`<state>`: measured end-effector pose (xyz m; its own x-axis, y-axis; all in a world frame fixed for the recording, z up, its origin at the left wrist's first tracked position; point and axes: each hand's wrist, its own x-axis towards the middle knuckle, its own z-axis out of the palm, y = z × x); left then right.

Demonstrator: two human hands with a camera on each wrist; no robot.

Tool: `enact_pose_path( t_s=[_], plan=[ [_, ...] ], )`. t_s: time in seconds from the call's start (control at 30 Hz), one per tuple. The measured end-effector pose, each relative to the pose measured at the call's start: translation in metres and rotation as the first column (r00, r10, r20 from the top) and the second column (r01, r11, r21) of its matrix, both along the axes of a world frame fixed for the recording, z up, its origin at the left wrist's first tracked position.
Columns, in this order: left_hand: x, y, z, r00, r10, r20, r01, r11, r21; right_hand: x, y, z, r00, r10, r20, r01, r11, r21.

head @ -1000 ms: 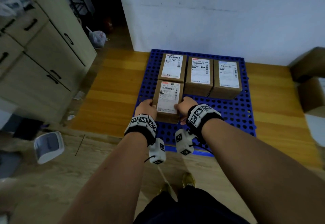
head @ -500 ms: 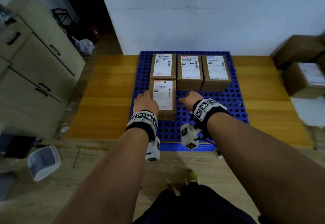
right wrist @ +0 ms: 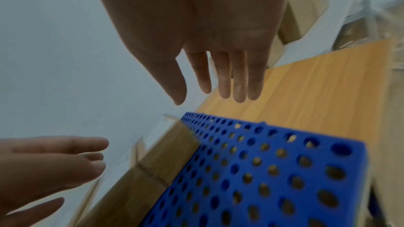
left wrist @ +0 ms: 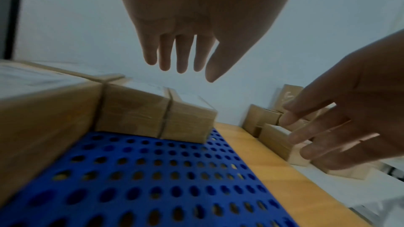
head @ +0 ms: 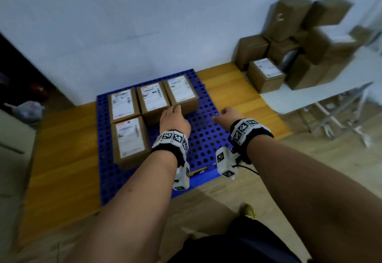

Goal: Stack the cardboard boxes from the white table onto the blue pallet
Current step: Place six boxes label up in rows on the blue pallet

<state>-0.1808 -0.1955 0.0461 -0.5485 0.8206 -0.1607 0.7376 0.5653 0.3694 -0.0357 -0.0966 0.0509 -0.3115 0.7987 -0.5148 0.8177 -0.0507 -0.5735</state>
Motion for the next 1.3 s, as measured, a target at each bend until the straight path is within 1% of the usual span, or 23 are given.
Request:
enact_pose_path(
  t_s=[0.1, 0.2, 0.27, 0.37, 0.47, 0.63, 0.7, 0.8, 0.87, 1.0, 1.13, 1.3],
  plan=[
    [0.040, 0.037, 0.004, 0.998, -0.065, 0.011, 0.065, 0.998, -0.009, 0.041, 0.029, -0.001, 0.996, -0.078, 0.040, 0.077, 0.997, 0.016],
    [0.080, 0.085, 0.003, 0.994, -0.110, 0.011, 0.110, 0.994, -0.007, 0.077, 0.066, 0.003, 0.990, -0.138, 0.032, 0.136, 0.989, 0.057],
    [0.101, 0.111, 0.002, 0.994, -0.103, 0.033, 0.103, 0.995, -0.001, 0.098, 0.090, 0.005, 0.989, -0.142, 0.033, 0.139, 0.988, 0.073],
    [0.140, 0.154, -0.001, 0.991, -0.079, 0.107, 0.083, 0.996, -0.029, 0.135, 0.135, 0.007, 0.988, -0.155, 0.023, 0.153, 0.984, 0.088],
    [0.171, 0.191, -0.011, 0.990, -0.053, 0.129, 0.058, 0.998, -0.037, 0.166, 0.174, 0.002, 0.988, -0.153, 0.034, 0.150, 0.984, 0.094],
    [0.210, 0.241, -0.026, 0.982, -0.012, 0.190, 0.025, 0.997, -0.069, 0.203, 0.227, -0.006, 0.991, -0.131, 0.034, 0.128, 0.989, 0.069],
    [0.219, 0.258, -0.032, 0.974, 0.027, 0.226, -0.009, 0.997, -0.083, 0.211, 0.245, -0.010, 0.990, -0.140, 0.022, 0.139, 0.989, 0.056],
    [0.225, 0.282, -0.037, 0.968, 0.043, 0.247, -0.023, 0.996, -0.083, 0.213, 0.268, -0.015, 0.990, -0.141, 0.004, 0.141, 0.989, 0.036],
    [0.224, 0.300, -0.042, 0.963, 0.054, 0.262, -0.034, 0.996, -0.081, 0.211, 0.284, -0.019, 0.989, -0.147, 0.004, 0.147, 0.989, 0.020],
    [0.217, 0.333, -0.049, 0.938, 0.077, 0.339, -0.062, 0.996, -0.057, 0.199, 0.316, -0.029, 0.987, -0.163, -0.004, 0.163, 0.987, -0.015],
    [0.204, 0.369, -0.055, 0.915, 0.118, 0.386, -0.071, 0.989, -0.133, 0.181, 0.344, -0.036, 0.991, -0.134, 0.013, 0.134, 0.990, -0.032],
    [0.196, 0.409, -0.065, 0.895, 0.141, 0.422, -0.077, 0.983, -0.166, 0.163, 0.369, -0.048, 0.994, -0.107, 0.036, 0.109, 0.992, -0.068]
  ],
)
